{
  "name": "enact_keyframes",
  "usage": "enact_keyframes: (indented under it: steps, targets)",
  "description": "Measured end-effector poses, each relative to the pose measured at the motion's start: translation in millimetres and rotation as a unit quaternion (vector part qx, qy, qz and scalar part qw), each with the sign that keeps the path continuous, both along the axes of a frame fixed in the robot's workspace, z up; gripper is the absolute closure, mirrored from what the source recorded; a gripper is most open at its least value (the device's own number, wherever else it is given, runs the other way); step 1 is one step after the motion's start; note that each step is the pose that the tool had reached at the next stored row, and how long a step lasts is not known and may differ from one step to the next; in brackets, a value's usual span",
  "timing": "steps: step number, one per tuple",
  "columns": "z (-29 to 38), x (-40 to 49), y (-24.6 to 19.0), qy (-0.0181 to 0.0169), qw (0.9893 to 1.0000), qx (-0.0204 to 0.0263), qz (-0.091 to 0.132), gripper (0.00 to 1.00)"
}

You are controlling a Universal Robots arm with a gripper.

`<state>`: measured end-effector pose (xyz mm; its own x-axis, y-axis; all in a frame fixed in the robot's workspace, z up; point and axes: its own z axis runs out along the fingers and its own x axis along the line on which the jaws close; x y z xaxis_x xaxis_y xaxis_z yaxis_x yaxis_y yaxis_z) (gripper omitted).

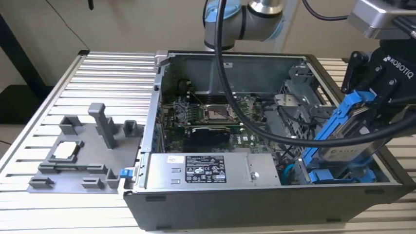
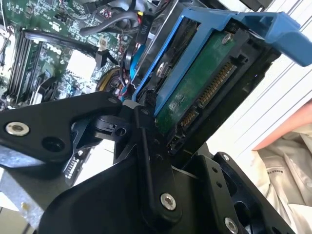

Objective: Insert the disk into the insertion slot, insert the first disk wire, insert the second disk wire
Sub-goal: 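Insert the disk into the insertion slot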

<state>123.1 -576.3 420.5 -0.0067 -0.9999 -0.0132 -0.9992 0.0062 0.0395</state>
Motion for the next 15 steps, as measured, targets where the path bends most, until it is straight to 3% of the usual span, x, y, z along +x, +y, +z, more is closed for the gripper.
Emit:
enact_keyframes:
  steps: [15]
  targets:
    - [-12.9, 6.2, 0.4, 0.0000, 1.0000, 0.0005, 0.000, 0.67]
